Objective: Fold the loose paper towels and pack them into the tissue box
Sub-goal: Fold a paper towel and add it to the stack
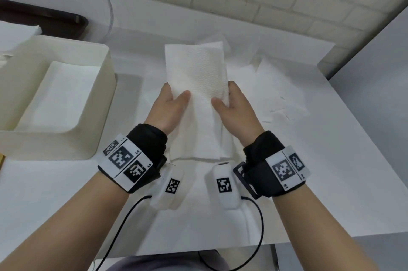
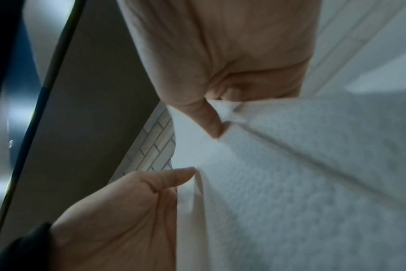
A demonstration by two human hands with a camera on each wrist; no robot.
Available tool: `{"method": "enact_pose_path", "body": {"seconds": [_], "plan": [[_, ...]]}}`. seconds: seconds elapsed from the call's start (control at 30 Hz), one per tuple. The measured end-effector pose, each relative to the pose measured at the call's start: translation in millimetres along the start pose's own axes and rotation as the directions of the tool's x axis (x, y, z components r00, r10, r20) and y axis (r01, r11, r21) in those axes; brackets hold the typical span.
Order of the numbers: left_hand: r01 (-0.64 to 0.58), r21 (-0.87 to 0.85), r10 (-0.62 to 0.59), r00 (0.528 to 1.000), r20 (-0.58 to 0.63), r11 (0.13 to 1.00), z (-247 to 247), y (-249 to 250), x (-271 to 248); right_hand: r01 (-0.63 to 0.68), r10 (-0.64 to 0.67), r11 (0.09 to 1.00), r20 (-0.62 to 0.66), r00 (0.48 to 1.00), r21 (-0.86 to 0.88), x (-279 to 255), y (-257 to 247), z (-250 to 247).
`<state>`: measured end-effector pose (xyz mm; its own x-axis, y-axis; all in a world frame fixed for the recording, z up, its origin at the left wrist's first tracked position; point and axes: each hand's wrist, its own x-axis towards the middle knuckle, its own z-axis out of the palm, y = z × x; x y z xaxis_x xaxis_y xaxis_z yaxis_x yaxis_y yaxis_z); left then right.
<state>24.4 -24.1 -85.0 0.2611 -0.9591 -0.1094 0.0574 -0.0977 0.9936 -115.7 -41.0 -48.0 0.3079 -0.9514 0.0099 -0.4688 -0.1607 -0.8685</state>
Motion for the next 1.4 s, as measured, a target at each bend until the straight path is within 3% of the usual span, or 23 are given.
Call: {"method": "enact_pose_path", "body": {"seconds": [0.1,0.23,0.4,0.5,0.7,0.87,0.97,1.07,1.17,1.27,1.4], "plan": [[-0.085,-0.021,0.083,0.994,-0.068,0.996,2.9,5.3,-2.8,-0.059,0.066,0.969,-0.020,0.998,0.240,-1.7,4.4,10.3],[-0.204,0.028,0.206,0.971,-0.118,0.979,1.0,12.1,-1.6,-0.008,0.038,0.894,-0.057,0.998,0.448,-4.5,8.0,13.9],[-0.326,0.056,0.330,0.939,-0.094,0.944,5.9,15.9,-4.8,0.050,-0.014,0.829,-0.070,0.997,0.557,-7.4,11.2,14.3],[-0.341,0.058,0.345,0.933,-0.100,0.938,6.3,15.5,-4.2,0.106,-0.045,0.777,-0.113,0.993,0.620,-7.4,11.7,13.0],[-0.352,0.167,0.364,0.930,-0.052,0.921,7.1,21.5,-4.6,0.008,0.044,0.788,-0.069,0.997,0.616,-4.4,15.1,7.2],[-0.237,-0.004,0.236,0.968,-0.084,0.971,13.1,18.3,-2.9,0.020,0.073,0.778,-0.123,0.990,0.628,-5.5,15.3,5.8],[-0.236,0.053,0.240,0.968,-0.079,0.970,17.4,16.6,-5.6,0.016,0.082,0.779,-0.128,0.988,0.627,-6.4,14.4,4.6],[-0.226,0.084,0.229,0.973,-0.025,0.970,20.8,18.7,-11.3,0.005,0.061,0.835,-0.102,0.993,0.550,-7.2,11.9,5.3],[-0.181,0.114,0.177,0.983,0.048,0.977,16.6,23.3,-11.4,0.045,0.046,0.869,-0.172,0.984,0.493,-6.9,11.9,0.4],[-0.198,0.138,0.181,0.975,0.127,0.970,9.5,26.9,-7.3,0.076,0.037,0.870,-0.220,0.975,0.486,-5.9,14.1,-4.6],[-0.298,0.224,0.244,0.940,0.239,0.928,5.5,30.2,-3.1,0.181,-0.082,0.825,-0.204,0.976,0.535,-8.0,12.5,-2.6]]}}
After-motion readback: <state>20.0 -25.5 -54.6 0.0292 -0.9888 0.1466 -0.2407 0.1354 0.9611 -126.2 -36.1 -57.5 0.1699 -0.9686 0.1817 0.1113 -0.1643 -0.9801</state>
